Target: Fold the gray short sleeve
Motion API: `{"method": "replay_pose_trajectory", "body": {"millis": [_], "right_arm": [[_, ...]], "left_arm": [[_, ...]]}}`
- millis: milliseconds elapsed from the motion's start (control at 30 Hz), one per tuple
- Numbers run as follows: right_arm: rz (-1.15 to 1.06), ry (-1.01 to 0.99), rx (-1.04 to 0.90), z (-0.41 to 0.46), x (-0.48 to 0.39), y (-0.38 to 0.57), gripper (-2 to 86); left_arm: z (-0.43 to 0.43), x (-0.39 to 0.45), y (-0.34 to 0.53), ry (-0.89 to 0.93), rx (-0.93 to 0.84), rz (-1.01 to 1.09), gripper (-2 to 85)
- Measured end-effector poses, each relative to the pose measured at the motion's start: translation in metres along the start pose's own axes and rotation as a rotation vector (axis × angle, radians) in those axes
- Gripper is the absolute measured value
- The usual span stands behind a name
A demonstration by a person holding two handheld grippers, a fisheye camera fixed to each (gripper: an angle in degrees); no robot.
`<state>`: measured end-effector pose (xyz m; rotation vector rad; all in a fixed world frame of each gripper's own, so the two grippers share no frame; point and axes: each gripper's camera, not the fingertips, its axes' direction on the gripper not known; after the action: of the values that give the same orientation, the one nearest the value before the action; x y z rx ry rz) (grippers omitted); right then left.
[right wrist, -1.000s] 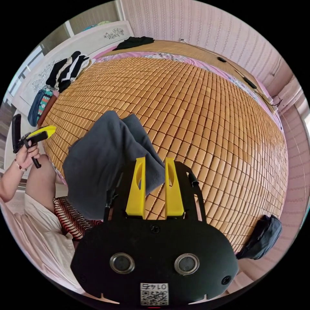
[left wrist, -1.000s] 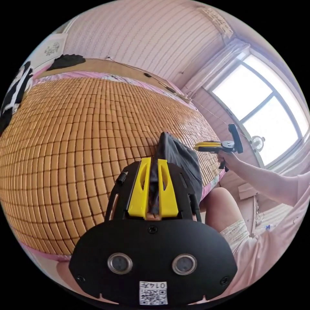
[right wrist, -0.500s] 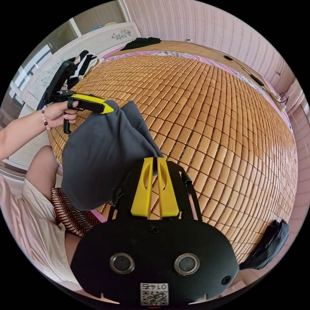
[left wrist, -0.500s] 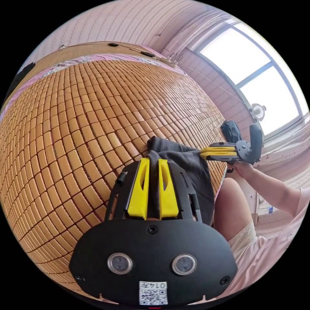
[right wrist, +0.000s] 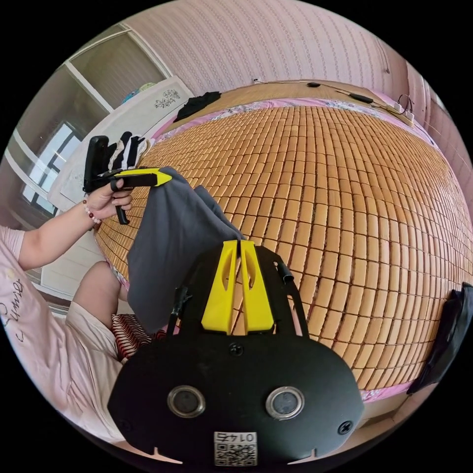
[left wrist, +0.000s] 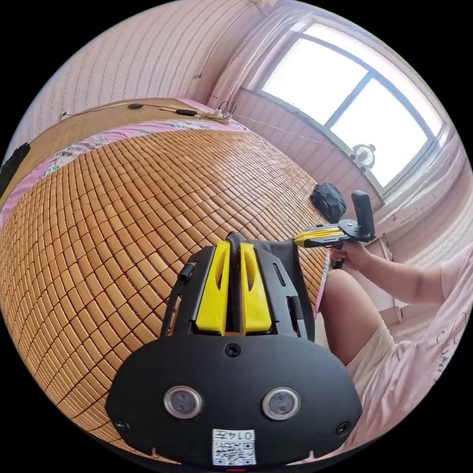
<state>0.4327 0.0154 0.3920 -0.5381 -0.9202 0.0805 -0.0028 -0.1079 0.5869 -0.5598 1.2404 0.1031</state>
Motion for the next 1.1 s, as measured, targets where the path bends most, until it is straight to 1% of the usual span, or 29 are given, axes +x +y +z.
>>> {"method": "replay_pose_trajectory", "body": {"millis": [67,133,167,200,267,300,367,400,500,600,733,800,867,933,1000,1067,1100], "right_arm": [[0.038,0.002,-0.036,0.004,0.008,-0.002,0.8],[0.054,0.021,-0.038,0.000,0.012,-0.001,1.0],[0.057,0.037,-0.030,-0.006,0.014,0.000,1.3],[0.047,0.056,-0.017,-0.013,0.015,0.002,1.6],[-0.013,0.109,-0.016,-0.023,0.010,0.002,2.4],[-0.077,0.137,0.011,-0.030,0.001,0.000,3.3],[-0.182,0.131,0.055,-0.037,-0.016,-0.007,5.2],[-0.240,0.092,0.062,-0.036,-0.026,-0.015,6.9],[-0.298,-0.044,0.017,-0.020,-0.037,-0.042,11.3],[-0.340,-0.045,-0.022,0.000,-0.043,-0.061,12.8],[-0.376,-0.067,-0.122,0.019,-0.049,-0.070,11.3],[-0.442,-0.039,-0.186,0.025,-0.055,-0.065,9.2],[-0.502,-0.011,-0.193,0.021,-0.061,-0.058,8.4],[-0.507,-0.017,-0.213,0.019,-0.061,-0.055,8.1],[-0.495,-0.037,-0.229,0.015,-0.057,-0.049,7.6],[-0.481,-0.053,-0.231,0.012,-0.053,-0.046,6.7],[-0.466,-0.069,-0.231,0.008,-0.051,-0.045,5.9]], "left_arm": [[0.027,-0.019,-0.002,-0.026,-0.059,-0.126,5.3],[0.029,-0.029,0.000,-0.054,-0.043,-0.176,6.7],[0.021,-0.032,0.002,-0.069,-0.004,-0.188,7.6],[0.016,-0.033,0.003,-0.075,0.016,-0.181,8.0],[-0.013,-0.030,0.013,-0.169,0.072,-0.127,8.8],[-0.019,-0.029,0.016,-0.189,0.074,-0.107,8.9],[-0.041,-0.022,0.038,-0.242,0.055,-0.065,9.4],[-0.044,-0.020,0.046,-0.244,0.047,-0.061,9.6],[-0.047,-0.001,0.094,-0.186,0.005,-0.057,9.9],[-0.028,0.019,0.141,-0.118,-0.069,-0.097,11.2],[-0.001,0.040,0.178,-0.082,-0.064,-0.199,12.6],[0.011,0.045,0.184,-0.083,-0.057,-0.233,12.7],[0.026,0.051,0.189,-0.131,-0.056,-0.267,12.6],[0.029,0.058,0.191,-0.156,-0.011,-0.284,12.4],[0.037,0.063,0.193,-0.180,-0.009,-0.271,11.5],[0.045,0.065,0.198,-0.214,-0.004,-0.250,7.2],[0.047,0.065,0.199,-0.197,-0.001,-0.243,6.5]]}}
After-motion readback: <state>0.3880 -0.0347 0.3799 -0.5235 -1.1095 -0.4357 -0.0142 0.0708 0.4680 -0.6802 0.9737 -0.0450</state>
